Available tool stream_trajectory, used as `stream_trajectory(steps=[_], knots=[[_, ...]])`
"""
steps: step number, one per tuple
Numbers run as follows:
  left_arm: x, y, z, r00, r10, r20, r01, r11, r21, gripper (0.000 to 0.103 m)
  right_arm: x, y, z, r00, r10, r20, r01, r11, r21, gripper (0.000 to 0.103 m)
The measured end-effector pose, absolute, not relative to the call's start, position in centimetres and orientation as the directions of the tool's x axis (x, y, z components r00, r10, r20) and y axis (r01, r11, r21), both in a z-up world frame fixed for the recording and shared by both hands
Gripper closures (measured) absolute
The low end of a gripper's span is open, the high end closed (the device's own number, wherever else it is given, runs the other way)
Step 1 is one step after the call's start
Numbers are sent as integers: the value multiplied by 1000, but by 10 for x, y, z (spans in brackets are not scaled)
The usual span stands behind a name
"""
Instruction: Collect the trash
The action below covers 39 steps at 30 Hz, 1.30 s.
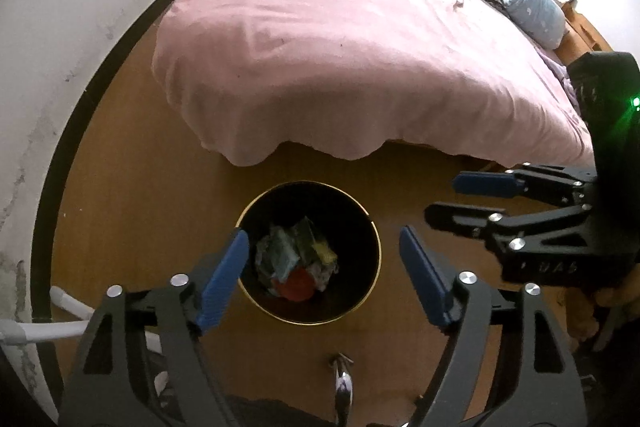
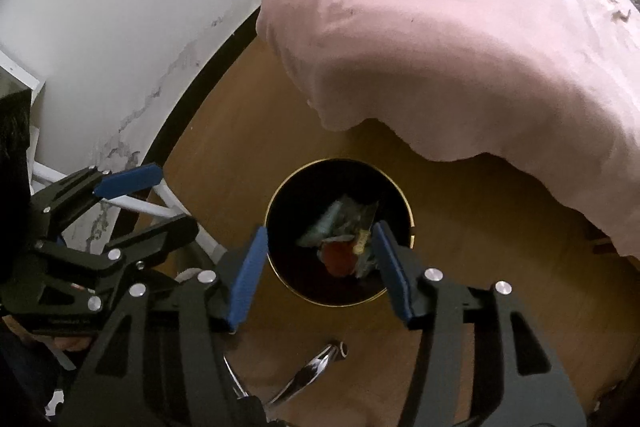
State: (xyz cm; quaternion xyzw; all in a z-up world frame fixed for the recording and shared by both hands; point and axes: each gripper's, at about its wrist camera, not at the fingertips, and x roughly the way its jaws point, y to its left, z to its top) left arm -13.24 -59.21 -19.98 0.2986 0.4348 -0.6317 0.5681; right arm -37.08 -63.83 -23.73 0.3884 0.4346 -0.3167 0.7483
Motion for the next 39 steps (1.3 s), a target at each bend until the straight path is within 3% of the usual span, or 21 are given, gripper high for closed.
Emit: stream_trajectory(steps=[1,3,6,12,18,21,25,31,39], knots=[[-131,-590,-196,-169,-466,-869,979,27,-204,19,-372,-638,-232,421,-147,-895,813,498,301,42],[-127,-579,-178,-129,-499,-857,984,44,-173,11,-374,-635,-218,416,-182,-891,817,505,278,24],[-118,-560,-146,-70,-557,-828,989,72,-132,8,-370,-626,-184,394,-294,-871,824,534,192,7],[-72,-485,-69,97,-658,-746,967,239,-85,7,-318,-596,-110,452,-419,-787,758,645,92,7],[-2,-364,-9,360,-641,-678,857,514,-31,7,-207,-525,-42,637,-358,-682,547,834,73,7],[37,-289,7,495,-560,-664,727,686,-35,7,-159,-485,-23,707,-284,-647,426,902,70,7],[71,-177,21,651,-361,-667,494,869,12,7,-96,-419,-8,769,-154,-621,249,966,68,7],[74,-49,27,736,-100,-669,196,978,70,7,-42,-334,3,792,-8,-610,46,998,48,7],[45,26,18,744,-10,-668,38,999,28,7,-23,-277,6,801,72,-595,-56,997,44,7]])
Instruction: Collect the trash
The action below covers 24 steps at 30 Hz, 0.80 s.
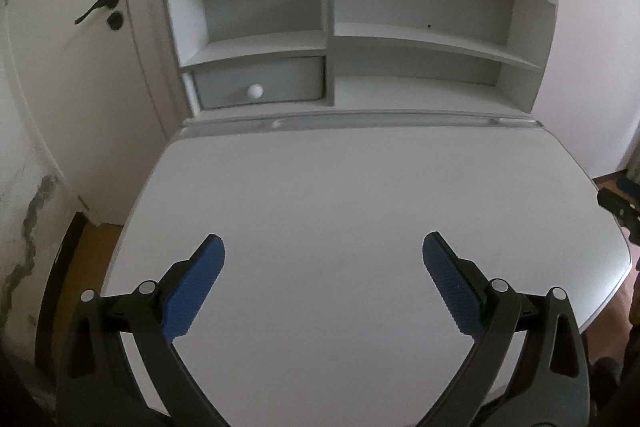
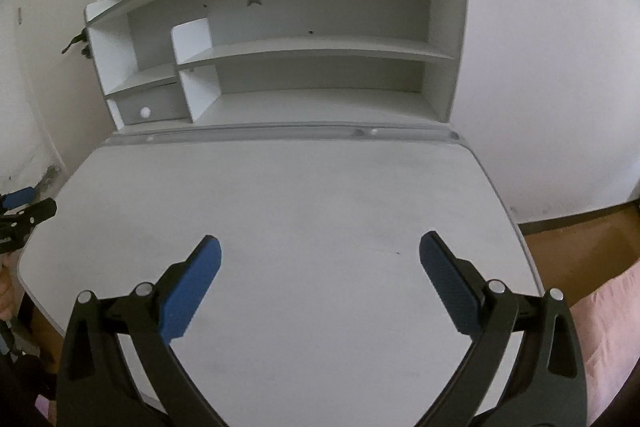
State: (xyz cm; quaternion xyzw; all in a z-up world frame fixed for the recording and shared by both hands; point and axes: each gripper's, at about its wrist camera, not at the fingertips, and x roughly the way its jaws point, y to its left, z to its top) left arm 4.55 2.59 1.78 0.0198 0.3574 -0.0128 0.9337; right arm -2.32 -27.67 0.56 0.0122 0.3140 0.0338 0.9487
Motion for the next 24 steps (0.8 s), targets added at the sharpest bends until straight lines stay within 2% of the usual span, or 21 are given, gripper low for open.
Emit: stream_trajectory(steps=[15,24], knots=[[16,41,14,756,-9,-655,28,999,18,7,-36,-253,5,810,74,-582,-78,997,19,7],[4,41,18,761,-14,-648,27,1000,10,7,-43,-244,2,787,88,-611,-98,995,17,7]])
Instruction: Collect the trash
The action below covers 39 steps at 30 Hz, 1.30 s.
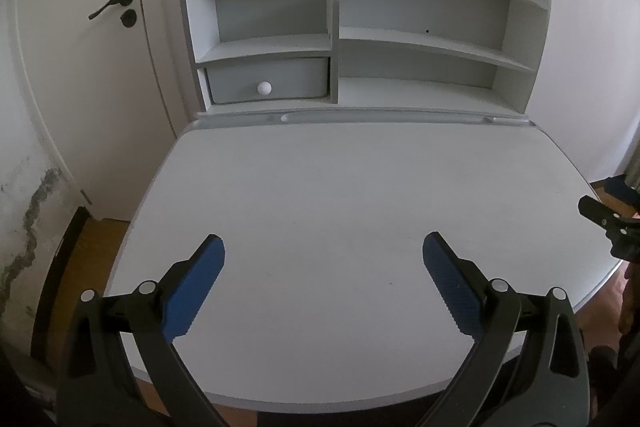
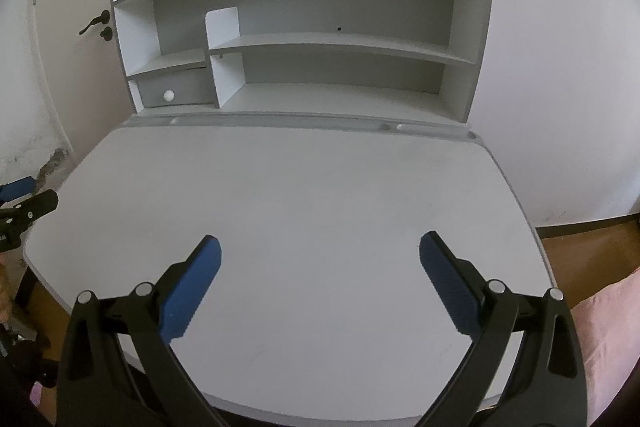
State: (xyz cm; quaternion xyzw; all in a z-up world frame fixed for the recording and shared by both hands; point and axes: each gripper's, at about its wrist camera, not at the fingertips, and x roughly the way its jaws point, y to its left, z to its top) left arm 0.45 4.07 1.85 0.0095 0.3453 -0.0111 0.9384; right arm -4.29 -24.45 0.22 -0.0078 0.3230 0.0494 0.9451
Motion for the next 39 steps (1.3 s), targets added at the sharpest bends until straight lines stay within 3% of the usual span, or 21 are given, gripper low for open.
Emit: stream_trajectory(steps=[12,19,39], knots=[[-32,33,42,799,-8,-601,35,999,32,7,-65,-248,12,789,62,-612,-71,997,10,7],[-51,38,60,823,-21,-568,32,999,10,7,-95,-258,29,822,49,-567,-53,999,9,7],[-43,27,52,814,-24,-581,62,997,46,7,-117,-255,45,848,65,-527,-83,997,-10,7]])
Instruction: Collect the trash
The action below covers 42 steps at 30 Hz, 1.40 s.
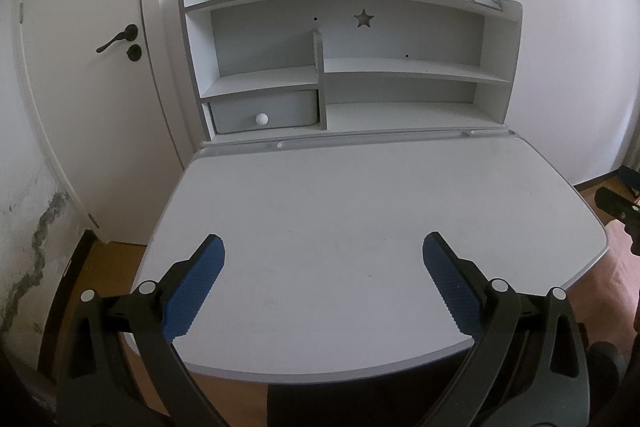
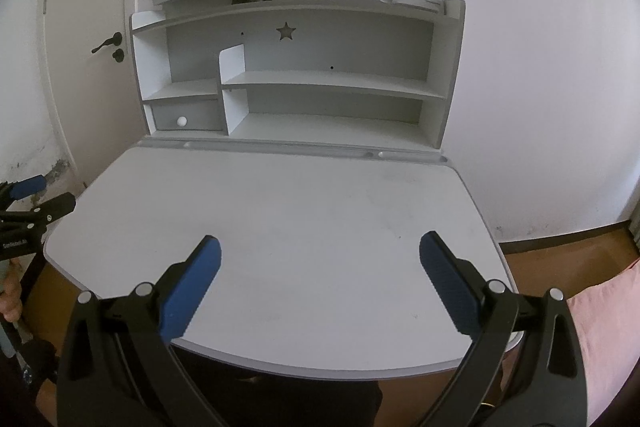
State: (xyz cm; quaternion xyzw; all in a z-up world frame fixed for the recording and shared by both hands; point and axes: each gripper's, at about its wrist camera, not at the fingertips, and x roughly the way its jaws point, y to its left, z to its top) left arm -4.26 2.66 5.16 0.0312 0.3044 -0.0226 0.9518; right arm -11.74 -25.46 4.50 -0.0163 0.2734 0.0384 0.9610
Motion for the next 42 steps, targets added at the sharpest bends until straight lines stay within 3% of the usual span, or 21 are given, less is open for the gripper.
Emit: stream_trajectory(steps=[42], knots=[[-40,22,46,799,-24,-601,70,996,53,7,-117,-254,43,848,66,-525,-84,996,-11,7]])
